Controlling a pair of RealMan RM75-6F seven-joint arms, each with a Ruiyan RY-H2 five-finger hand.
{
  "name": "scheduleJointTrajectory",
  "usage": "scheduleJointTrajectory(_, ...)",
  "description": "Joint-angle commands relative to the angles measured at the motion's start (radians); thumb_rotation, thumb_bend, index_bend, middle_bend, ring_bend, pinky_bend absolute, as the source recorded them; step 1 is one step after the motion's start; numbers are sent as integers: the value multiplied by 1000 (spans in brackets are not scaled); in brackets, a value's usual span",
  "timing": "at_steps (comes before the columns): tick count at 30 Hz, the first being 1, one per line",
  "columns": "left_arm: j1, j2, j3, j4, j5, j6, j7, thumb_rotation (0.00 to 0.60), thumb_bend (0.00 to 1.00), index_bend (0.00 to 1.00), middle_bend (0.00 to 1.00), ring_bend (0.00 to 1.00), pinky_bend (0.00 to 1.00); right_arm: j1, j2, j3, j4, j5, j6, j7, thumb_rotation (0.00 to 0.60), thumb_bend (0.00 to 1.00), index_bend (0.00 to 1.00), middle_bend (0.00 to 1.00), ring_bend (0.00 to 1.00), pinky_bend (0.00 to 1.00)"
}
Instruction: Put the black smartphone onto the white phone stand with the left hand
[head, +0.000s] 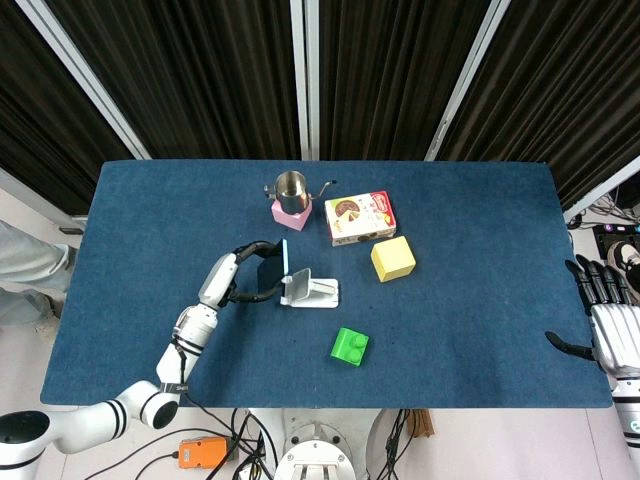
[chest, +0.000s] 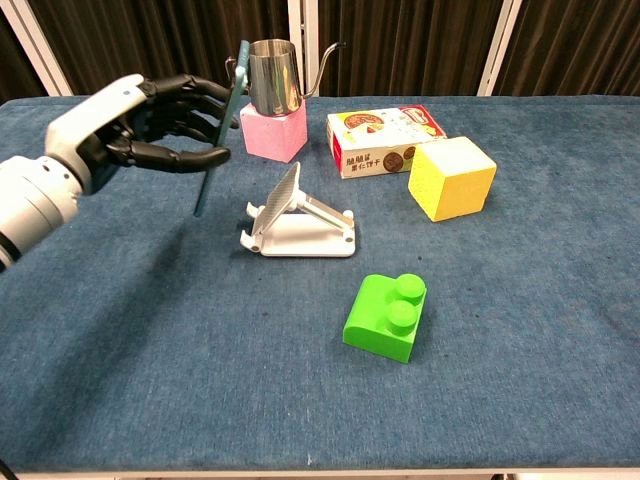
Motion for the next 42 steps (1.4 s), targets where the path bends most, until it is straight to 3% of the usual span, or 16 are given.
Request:
scheduleJointTrajectory(1, -9, -43, 10, 49, 19, 23, -20, 600, 215, 482, 539, 373, 249, 1, -1, 0, -1, 1, -2, -2, 600, 259, 0, 54, 0, 0)
scheduleJointTrajectory(11, -47, -163, -3, 177, 36, 60, -69, 600, 212, 482, 539, 369, 239, -7, -1, 0, 0, 12, -3, -5, 600, 259, 0, 54, 0, 0)
scheduleJointTrajectory(22, -69, -235, 3, 273, 32, 63, -87, 600, 208, 482, 539, 368, 224, -10, -3, 3, 18, 23, -10, 13, 600, 259, 0, 54, 0, 0)
scheduleJointTrajectory(33, -72, -274, 16, 360, 35, 74, -98, 600, 194, 482, 539, 363, 224, -9, -8, 5, 27, 27, -18, 18, 600, 259, 0, 55, 0, 0)
scheduleJointTrajectory(42, -79, -281, 29, 381, 41, 68, -99, 600, 121, 433, 502, 326, 186, -11, -9, 7, 28, 26, -16, 21, 600, 259, 0, 55, 0, 0)
